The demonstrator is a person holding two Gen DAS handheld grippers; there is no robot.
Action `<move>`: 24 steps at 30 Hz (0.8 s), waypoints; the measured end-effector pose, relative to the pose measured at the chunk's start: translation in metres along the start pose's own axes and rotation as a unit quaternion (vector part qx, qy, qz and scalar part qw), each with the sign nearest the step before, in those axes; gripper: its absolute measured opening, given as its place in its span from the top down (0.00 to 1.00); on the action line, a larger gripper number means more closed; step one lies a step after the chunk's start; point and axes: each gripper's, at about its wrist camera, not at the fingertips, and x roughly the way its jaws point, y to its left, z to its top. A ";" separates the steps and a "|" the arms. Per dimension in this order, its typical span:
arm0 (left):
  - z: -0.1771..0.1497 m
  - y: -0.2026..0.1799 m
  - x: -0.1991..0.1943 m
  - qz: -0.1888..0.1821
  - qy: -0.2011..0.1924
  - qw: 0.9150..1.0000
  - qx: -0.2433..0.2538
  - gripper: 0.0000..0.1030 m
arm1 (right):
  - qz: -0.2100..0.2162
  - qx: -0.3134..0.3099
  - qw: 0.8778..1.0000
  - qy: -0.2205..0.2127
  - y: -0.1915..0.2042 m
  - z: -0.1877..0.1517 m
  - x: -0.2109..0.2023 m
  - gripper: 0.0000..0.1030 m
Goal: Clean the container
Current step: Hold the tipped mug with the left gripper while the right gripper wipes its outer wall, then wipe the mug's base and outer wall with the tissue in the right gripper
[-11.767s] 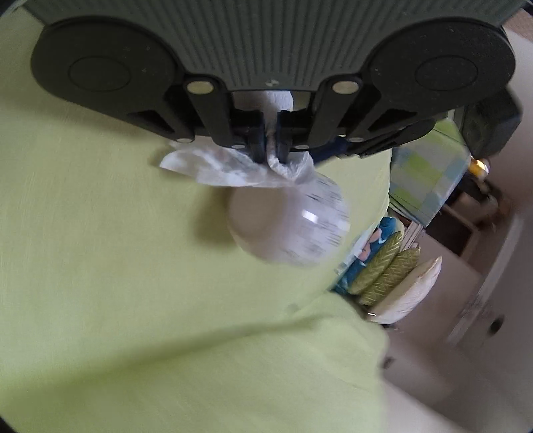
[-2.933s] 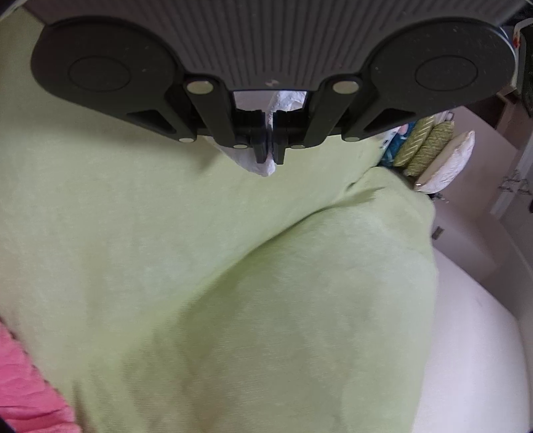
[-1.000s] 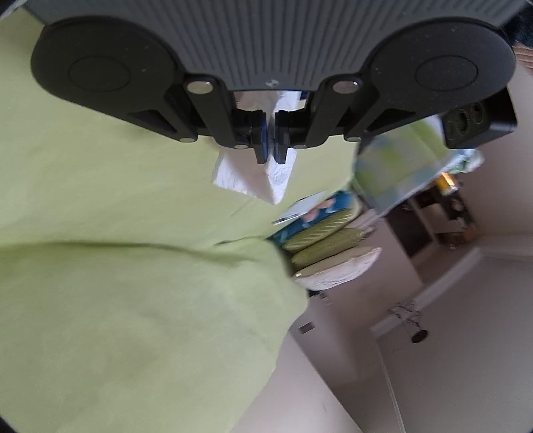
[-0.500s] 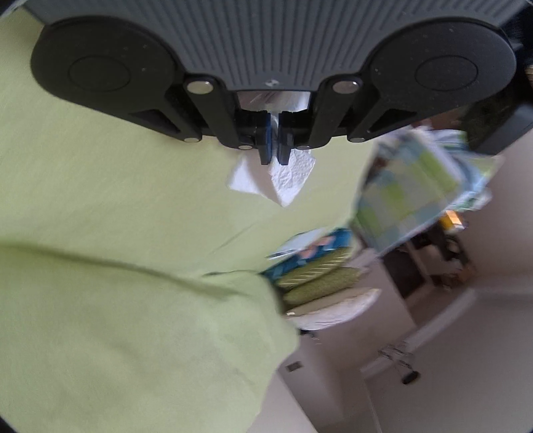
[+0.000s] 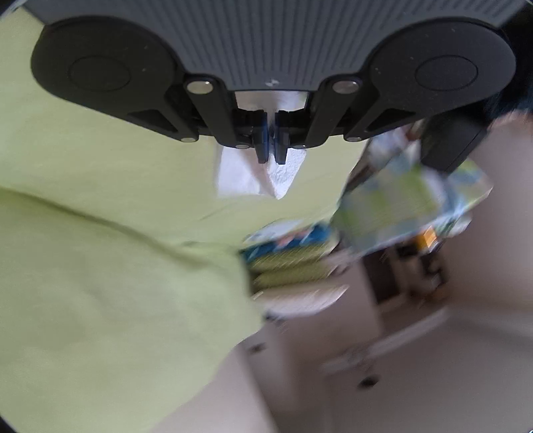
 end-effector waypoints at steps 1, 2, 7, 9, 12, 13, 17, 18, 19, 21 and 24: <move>0.001 0.000 0.000 0.001 0.001 1.000 0.000 0.76 | -0.004 -0.013 1.000 0.016 0.005 -0.004 0.006 0.97; 0.001 0.000 0.001 0.002 0.001 1.000 0.002 0.76 | -0.008 -0.015 1.000 0.026 0.005 -0.007 0.011 0.97; 0.000 0.001 0.005 0.020 0.010 1.000 0.008 0.77 | -0.028 0.041 0.999 0.009 -0.015 -0.003 0.027 0.98; 0.000 0.002 0.007 0.019 0.012 1.000 0.008 0.77 | -0.055 0.046 0.997 0.009 -0.023 0.003 0.032 0.98; -0.002 -0.004 0.003 0.021 0.012 1.000 0.006 0.77 | -0.076 0.048 0.996 0.018 -0.033 0.009 0.038 0.98; -0.002 -0.004 0.003 0.020 0.009 1.000 0.002 0.78 | -0.080 0.052 0.995 0.022 -0.035 0.010 0.039 0.98; 0.008 -0.004 -0.004 0.023 -0.016 1.000 -0.008 0.78 | -0.062 0.075 0.995 0.032 -0.036 0.009 0.041 0.97; 0.011 -0.005 -0.008 0.024 -0.030 0.999 -0.009 0.78 | -0.059 0.083 0.994 0.033 -0.037 0.009 0.042 0.97; 0.014 -0.005 -0.011 0.025 -0.041 0.999 -0.012 0.77 | -0.055 0.092 0.994 0.034 -0.039 0.008 0.042 0.97; 0.019 -0.005 -0.013 0.027 -0.053 0.998 -0.025 0.77 | -0.048 0.109 0.992 0.035 -0.044 0.007 0.041 0.97; 0.026 -0.001 -0.006 0.024 -0.058 0.997 -0.046 0.77 | -0.040 0.134 0.990 0.034 -0.054 0.010 0.039 0.97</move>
